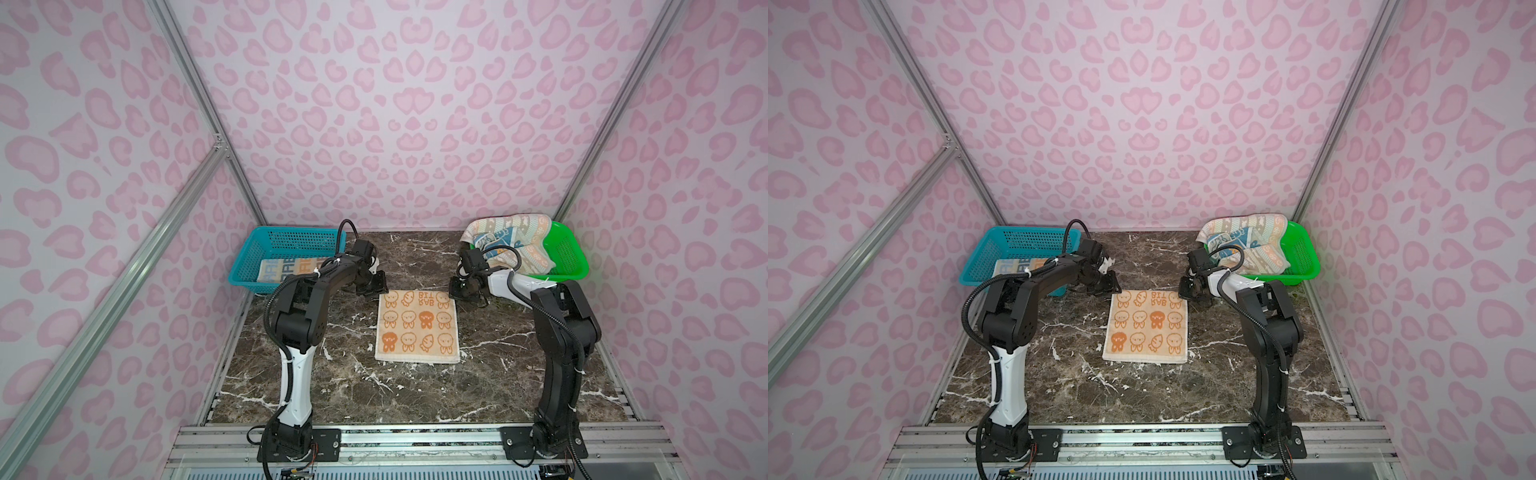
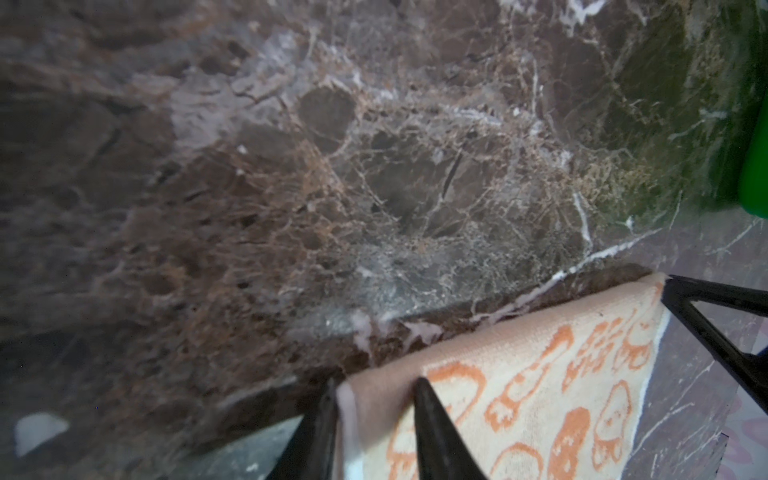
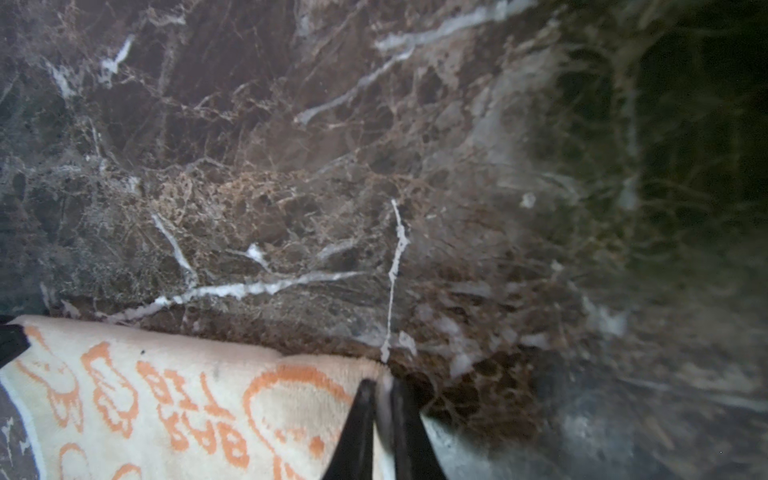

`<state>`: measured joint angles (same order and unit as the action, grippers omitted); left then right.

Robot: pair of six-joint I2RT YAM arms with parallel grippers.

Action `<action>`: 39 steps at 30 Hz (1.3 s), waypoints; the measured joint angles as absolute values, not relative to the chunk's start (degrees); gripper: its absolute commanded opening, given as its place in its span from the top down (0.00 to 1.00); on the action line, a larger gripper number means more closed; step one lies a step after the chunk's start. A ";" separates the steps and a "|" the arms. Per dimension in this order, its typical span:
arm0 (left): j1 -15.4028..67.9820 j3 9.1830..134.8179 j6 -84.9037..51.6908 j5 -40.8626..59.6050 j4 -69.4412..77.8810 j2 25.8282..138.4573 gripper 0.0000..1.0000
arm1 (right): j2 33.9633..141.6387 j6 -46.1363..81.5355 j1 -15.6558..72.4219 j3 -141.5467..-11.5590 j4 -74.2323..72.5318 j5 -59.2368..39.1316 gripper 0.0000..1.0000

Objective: Fold and stack the towels
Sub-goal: 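Move both grippers to the towel's farther edge and grasp it, then fold the towel's farther edge toward the robot with both grippers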

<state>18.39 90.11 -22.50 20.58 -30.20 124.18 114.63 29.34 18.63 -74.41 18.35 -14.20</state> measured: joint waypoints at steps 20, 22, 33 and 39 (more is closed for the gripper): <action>18.44 84.93 -22.83 24.01 -26.11 112.64 0.97 | 103.04 21.17 19.33 -70.30 18.35 -15.22 1.00; 18.44 82.30 -22.81 24.80 -25.06 110.54 0.97 | 100.75 20.27 19.99 -68.27 18.26 -15.25 1.00; 19.64 67.09 -20.73 27.20 -22.61 97.91 0.97 | 88.14 17.30 26.35 -57.43 19.73 -12.60 1.00; 19.73 60.05 -20.47 27.27 -22.96 93.12 0.97 | 84.36 17.96 28.01 -51.42 21.39 -10.48 1.00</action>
<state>19.73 60.05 -20.47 27.27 -22.96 93.12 84.36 17.96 28.01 -51.42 21.39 -10.48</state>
